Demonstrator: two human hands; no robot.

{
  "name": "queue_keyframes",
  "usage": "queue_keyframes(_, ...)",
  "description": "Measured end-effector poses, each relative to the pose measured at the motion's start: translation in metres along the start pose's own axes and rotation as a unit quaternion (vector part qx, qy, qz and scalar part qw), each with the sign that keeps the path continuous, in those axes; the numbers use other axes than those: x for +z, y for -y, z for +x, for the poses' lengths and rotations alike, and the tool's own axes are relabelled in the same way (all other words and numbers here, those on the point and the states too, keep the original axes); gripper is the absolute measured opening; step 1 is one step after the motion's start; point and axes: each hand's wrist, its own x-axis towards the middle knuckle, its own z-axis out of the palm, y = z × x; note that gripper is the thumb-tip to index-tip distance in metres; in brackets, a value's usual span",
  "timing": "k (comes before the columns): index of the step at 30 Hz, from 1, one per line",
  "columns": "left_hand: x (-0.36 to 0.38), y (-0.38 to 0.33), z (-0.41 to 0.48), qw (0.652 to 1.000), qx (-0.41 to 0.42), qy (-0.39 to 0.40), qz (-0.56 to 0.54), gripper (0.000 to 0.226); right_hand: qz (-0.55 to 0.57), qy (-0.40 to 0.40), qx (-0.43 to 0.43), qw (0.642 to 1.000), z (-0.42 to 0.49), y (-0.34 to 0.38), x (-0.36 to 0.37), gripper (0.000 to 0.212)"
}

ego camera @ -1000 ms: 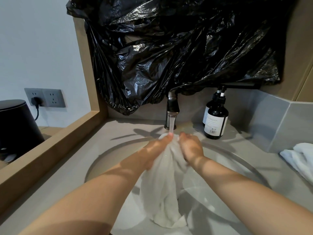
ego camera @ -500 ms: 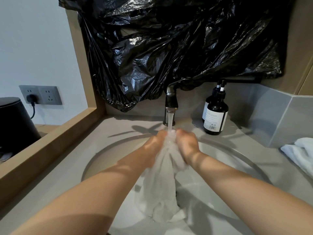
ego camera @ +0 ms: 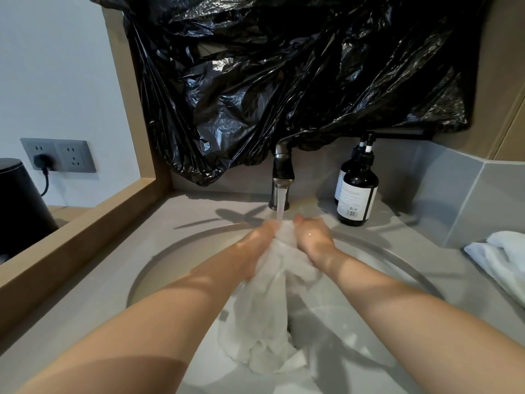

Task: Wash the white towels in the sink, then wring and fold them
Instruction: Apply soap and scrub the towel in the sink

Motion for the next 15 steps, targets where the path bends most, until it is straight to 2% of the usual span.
queue_keyframes(2, -0.003, 0.005, 0.006, 0.999, -0.026, 0.027, 0.036, 0.039, -0.061, 0.028, 0.031, 0.997, 0.002, 0.001, -0.007, 0.046)
queue_keyframes(4, -0.017, 0.009, 0.013, 0.992, -0.047, -0.029, 0.110, 0.033, -0.112, 0.050, 0.023, 0.992, 0.001, 0.006, -0.010, 0.047)
queue_keyframes(6, -0.032, 0.012, 0.017, 0.982, -0.062, -0.054, 0.170, 0.034, -0.122, 0.055, -0.011, 0.991, 0.001, 0.013, -0.017, 0.039)
queue_keyframes(8, -0.044, 0.014, 0.017, 0.973, -0.039, -0.041, 0.226, 0.039, -0.116, 0.050, -0.066, 0.990, 0.001, 0.021, -0.026, 0.035)
queue_keyframes(10, -0.046, 0.016, 0.014, 0.961, 0.003, -0.009, 0.277, 0.062, -0.097, 0.041, -0.100, 0.989, 0.000, 0.028, -0.034, 0.036)
queue_keyframes(11, -0.044, 0.016, 0.011, 0.957, 0.017, 0.040, 0.287, 0.077, -0.069, 0.038, -0.103, 0.992, -0.001, 0.031, -0.039, 0.038)
queue_keyframes(13, -0.034, 0.018, 0.003, 0.942, 0.050, 0.139, 0.300, 0.111, 0.008, 0.030, -0.090, 0.995, -0.004, 0.038, -0.049, 0.036)
queue_keyframes(15, -0.021, 0.021, -0.003, 0.932, 0.080, 0.191, 0.296, 0.135, 0.083, 0.019, -0.057, 0.995, -0.010, 0.044, -0.061, 0.028)
